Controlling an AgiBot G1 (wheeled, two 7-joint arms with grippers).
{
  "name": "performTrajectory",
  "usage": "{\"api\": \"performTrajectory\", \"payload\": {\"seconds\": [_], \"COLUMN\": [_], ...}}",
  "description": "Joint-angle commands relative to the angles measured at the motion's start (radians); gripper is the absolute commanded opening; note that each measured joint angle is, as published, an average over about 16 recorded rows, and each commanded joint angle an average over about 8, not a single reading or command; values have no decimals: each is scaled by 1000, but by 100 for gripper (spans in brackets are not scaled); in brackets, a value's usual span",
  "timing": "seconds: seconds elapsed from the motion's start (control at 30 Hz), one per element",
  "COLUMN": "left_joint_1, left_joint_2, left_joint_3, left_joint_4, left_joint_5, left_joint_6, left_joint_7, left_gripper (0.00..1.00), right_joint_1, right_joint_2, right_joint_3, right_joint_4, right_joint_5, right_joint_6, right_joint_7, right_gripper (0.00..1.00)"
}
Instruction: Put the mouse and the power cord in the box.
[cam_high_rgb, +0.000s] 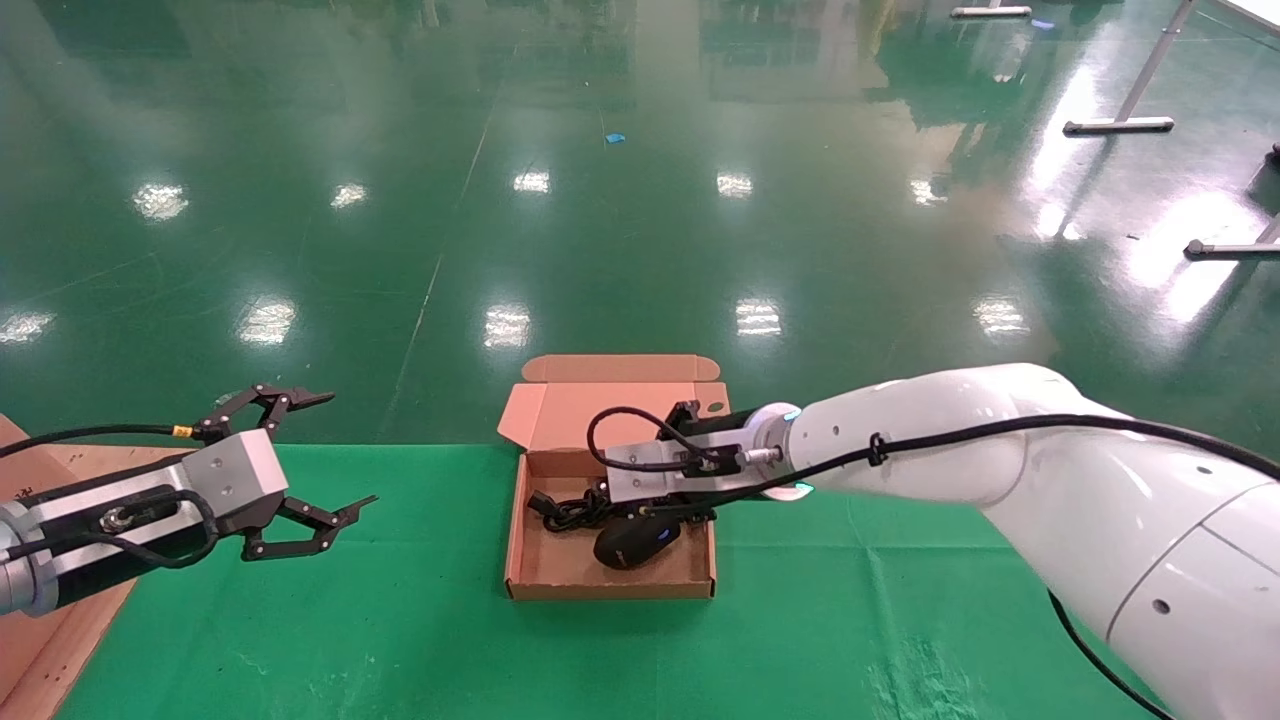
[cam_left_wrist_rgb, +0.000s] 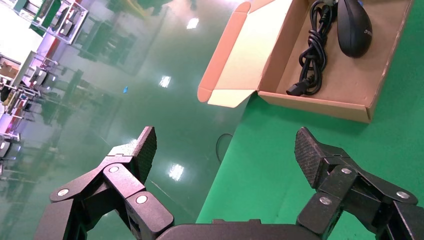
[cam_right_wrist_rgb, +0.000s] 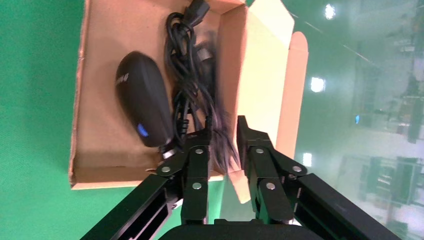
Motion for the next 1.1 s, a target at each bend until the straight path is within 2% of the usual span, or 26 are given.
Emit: {"api": "performTrajectory", "payload": {"seconds": [0.03, 0.5, 1.1], "left_joint_1": [0, 3, 33], "left_joint_2": [0, 3, 19], "left_joint_3": [1, -19, -165], "left_joint_4": [0, -12, -67], "left_joint_5": [1, -3, -63], "left_joint_6": [0, 37, 293], "left_joint_7": [-1, -36, -233], "left_gripper": [100, 100, 100], "right_joint_1": [1, -6, -183], "right_joint_2": [0, 26, 237], "right_joint_3": [4, 36, 324], "right_joint_4": [1, 27, 201], "right_joint_5": [-1, 17, 290], "right_joint_6": [-2, -27, -257], "right_joint_7": [0, 3, 58], "right_gripper": [100, 100, 100]}}
